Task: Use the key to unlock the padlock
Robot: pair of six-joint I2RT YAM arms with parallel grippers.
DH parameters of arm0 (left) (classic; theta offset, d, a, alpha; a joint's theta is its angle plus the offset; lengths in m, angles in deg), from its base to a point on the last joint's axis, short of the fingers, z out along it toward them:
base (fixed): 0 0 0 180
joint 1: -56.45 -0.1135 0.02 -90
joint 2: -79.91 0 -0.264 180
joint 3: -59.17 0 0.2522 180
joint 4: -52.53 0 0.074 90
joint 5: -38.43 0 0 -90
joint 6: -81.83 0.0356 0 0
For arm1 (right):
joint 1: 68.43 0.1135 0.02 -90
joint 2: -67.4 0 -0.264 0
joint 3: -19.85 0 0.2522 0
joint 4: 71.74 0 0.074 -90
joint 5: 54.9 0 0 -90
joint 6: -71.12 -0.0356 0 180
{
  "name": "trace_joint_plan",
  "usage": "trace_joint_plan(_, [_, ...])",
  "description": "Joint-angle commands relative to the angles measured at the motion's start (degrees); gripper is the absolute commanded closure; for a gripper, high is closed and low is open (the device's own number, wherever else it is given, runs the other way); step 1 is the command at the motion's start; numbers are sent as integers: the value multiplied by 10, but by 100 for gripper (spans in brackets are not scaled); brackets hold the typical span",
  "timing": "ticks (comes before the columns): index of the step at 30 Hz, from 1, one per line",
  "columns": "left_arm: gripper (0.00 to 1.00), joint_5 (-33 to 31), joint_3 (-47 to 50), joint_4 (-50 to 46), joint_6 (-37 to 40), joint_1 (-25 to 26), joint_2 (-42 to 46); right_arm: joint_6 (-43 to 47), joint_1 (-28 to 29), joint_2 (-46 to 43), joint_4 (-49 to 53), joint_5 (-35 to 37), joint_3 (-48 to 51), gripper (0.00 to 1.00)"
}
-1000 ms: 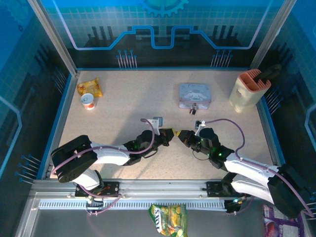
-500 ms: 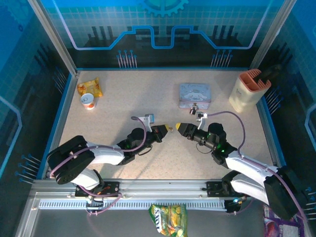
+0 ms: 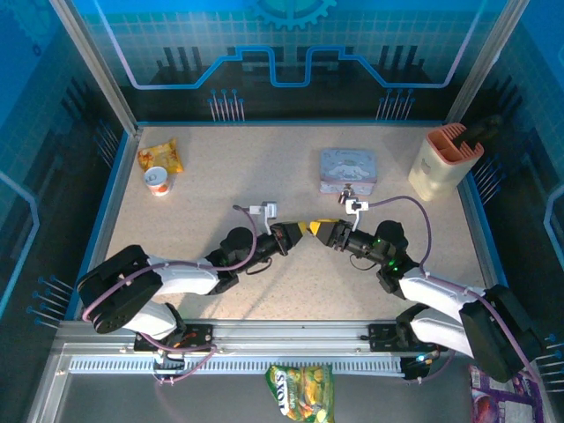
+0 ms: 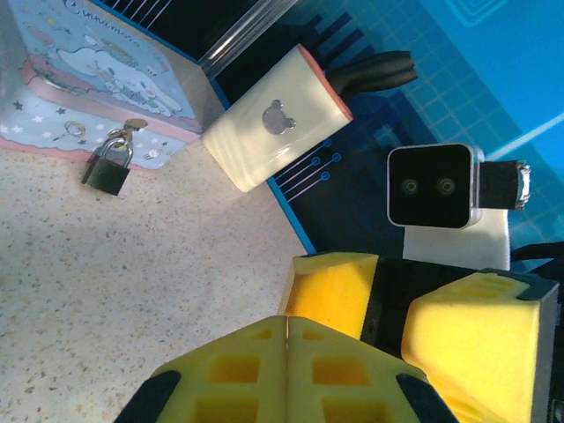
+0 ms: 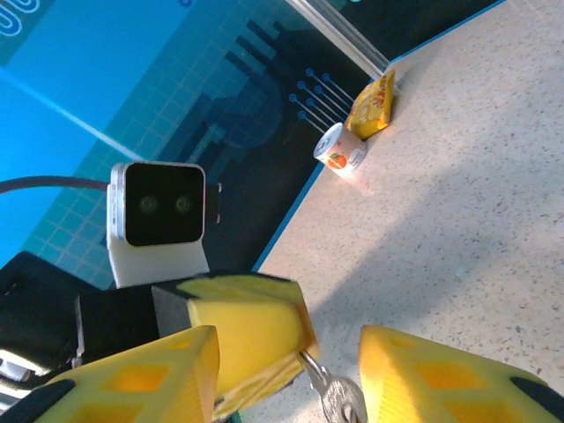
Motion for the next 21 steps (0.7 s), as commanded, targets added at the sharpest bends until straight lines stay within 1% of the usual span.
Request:
trace_joint_plan(1, [100,41,14,66,-1,-21,15,7,-7,5,-39,-26,9,56])
trace_joint_plan(5, [100,66,12,57,6,-34,25,-4,-6,11,-59,-39,15,57])
trace_joint_plan(9, [100,88,3,45,18,-34,36,-11,-5,17,-72,-42,16,57])
trace_joint_plan(15, [100,117,7,71,21,-38,40,-47,-6,34,-135,-58,15,60])
trace_joint_plan(21, [100,127,22,97,14,-47,46,-60,8,65,-195,-66,21,65])
